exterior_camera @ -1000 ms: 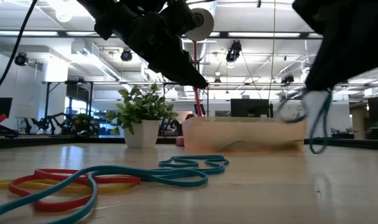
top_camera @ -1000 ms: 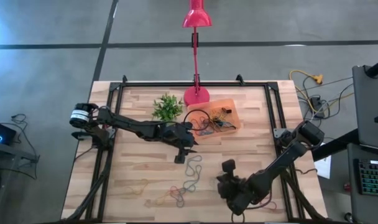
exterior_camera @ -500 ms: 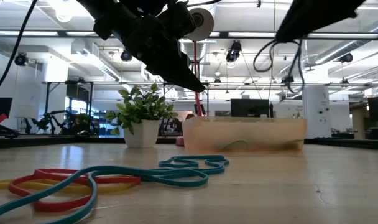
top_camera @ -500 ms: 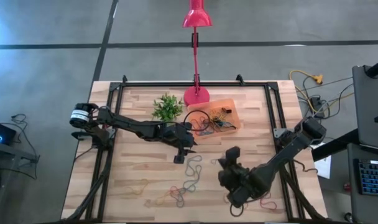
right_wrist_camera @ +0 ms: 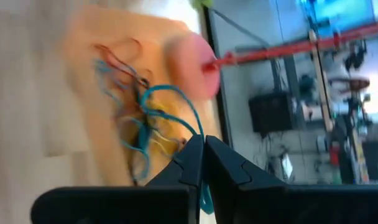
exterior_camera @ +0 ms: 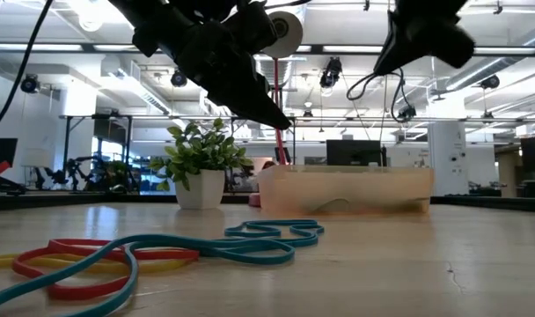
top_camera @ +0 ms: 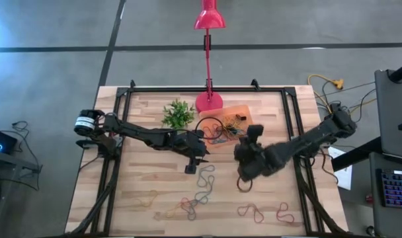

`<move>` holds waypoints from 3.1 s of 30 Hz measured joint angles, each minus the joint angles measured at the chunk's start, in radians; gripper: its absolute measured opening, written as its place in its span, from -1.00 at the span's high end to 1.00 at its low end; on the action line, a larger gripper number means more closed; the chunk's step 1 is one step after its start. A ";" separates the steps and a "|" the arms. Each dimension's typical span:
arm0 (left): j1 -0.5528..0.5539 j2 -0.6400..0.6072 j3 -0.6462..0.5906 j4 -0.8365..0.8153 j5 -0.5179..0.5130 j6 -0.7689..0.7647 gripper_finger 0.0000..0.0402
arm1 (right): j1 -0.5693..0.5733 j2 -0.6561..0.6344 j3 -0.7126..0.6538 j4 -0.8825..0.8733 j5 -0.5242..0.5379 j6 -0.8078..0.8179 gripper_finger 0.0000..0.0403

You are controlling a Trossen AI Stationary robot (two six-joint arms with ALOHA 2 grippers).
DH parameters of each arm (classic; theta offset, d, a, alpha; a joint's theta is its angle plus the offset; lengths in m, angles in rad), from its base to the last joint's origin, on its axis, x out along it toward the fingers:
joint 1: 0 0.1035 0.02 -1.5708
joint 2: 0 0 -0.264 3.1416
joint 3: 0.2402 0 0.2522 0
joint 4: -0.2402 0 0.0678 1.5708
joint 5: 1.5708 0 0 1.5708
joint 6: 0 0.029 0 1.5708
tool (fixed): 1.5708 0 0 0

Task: Pick and place rubber bands into bin
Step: Put the blue rubberband into the orange container

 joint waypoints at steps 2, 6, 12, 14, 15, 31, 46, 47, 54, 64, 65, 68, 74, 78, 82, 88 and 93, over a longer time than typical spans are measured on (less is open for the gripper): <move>0.000 0.000 0.000 0.002 0.000 0.000 0.28 | -0.049 -0.040 -0.023 0.001 0.001 -0.001 0.96; 0.000 0.000 -0.002 0.002 0.000 0.000 0.28 | -0.144 -0.115 -0.079 0.053 -0.003 -0.006 0.96; 0.000 0.000 -0.003 0.009 0.000 0.002 0.28 | -0.279 -0.226 -0.191 0.271 -0.087 -0.095 0.96; 0.000 0.000 -0.003 0.010 0.000 0.002 0.28 | -0.322 -0.252 -0.235 0.365 -0.126 -0.140 0.96; 0.000 0.000 -0.003 0.010 0.000 0.002 0.28 | -0.345 -0.262 -0.256 0.409 -0.142 -0.157 0.96; 0.000 0.000 -0.003 0.014 0.000 0.003 0.28 | -0.659 -0.272 -0.408 0.712 -0.423 -0.210 0.96; 0.000 0.019 -0.003 0.014 0.000 0.003 0.28 | -0.688 -0.187 -0.414 0.742 -0.628 -0.194 0.88; 0.000 0.019 -0.003 0.014 0.000 0.003 0.28 | -0.687 -0.185 -0.414 0.746 -0.653 -0.196 0.84; 0.000 0.019 -0.003 0.013 0.000 0.003 0.28 | -0.688 -0.188 -0.414 0.756 -0.684 -0.191 0.41; -0.041 0.019 -0.003 -0.088 0.134 -0.039 0.28 | -0.577 -0.191 -0.426 0.753 -0.999 -0.257 0.11; -0.053 0.019 -0.003 -0.089 0.134 -0.047 0.28 | -0.549 -0.191 -0.428 0.753 -0.995 -0.268 0.11; -0.091 0.020 -0.003 -0.089 0.136 -0.049 0.28 | -0.461 -0.191 -0.431 0.753 -0.959 -0.290 0.11; -0.180 0.020 -0.003 -0.092 0.134 -0.123 0.28 | -0.277 -0.191 -0.431 0.755 -0.850 -0.285 0.11; -0.246 0.021 -0.004 -0.133 0.134 -0.208 0.28 | -0.157 -0.191 -0.431 0.756 -0.771 -0.236 0.12; -0.307 0.021 -0.004 -0.145 0.115 -0.285 0.28 | -0.035 -0.191 -0.432 0.761 -0.695 -0.165 0.16; -0.373 0.036 -0.004 -0.127 -0.019 -0.315 0.28 | 0.138 -0.191 -0.432 0.802 -0.563 -0.070 0.23; -0.406 0.083 -0.004 -0.022 -0.062 -0.312 0.28 | 0.262 -0.191 -0.432 0.871 -0.457 -0.049 0.26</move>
